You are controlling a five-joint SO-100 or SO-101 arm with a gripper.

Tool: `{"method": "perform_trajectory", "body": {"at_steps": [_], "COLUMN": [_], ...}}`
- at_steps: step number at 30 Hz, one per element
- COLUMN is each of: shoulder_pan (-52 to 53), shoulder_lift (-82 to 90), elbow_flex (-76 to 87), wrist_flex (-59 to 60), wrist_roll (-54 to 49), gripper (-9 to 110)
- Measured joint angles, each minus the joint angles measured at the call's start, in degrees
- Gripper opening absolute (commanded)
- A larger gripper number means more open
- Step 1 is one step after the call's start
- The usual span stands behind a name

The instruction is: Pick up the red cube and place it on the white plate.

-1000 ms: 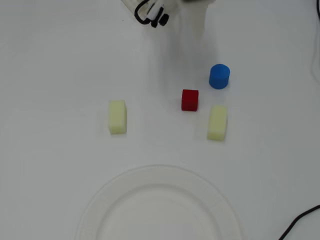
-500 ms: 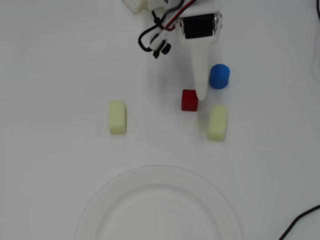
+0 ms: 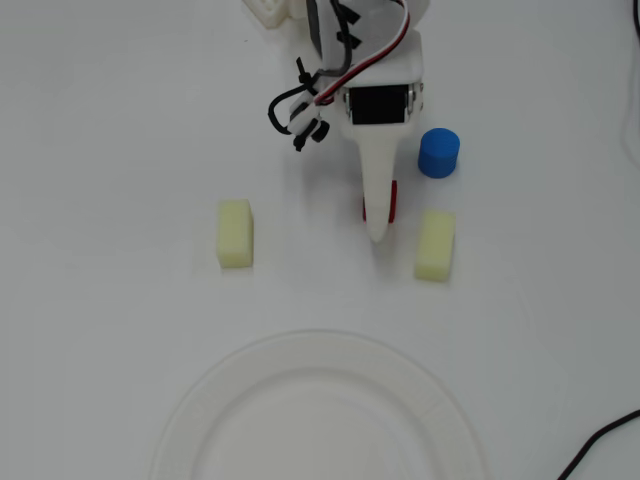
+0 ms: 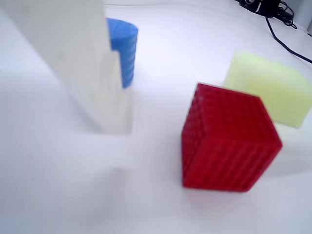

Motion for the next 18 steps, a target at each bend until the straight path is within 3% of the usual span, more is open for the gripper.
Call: {"method": "perform_trajectory", "body": {"at_steps": [12,16,18], "shoulder_pan": [1.1,1.1,1.1], "shoulder_lift": [-6.0,-6.3,-6.3], "elbow_flex": [-2.5,-2.7,-3.2], "wrist_flex": [-3.5,-4.6,-4.7], "wrist_roll": [-2.4,-4.0,-5.1], "gripper": [17,0,0]}}
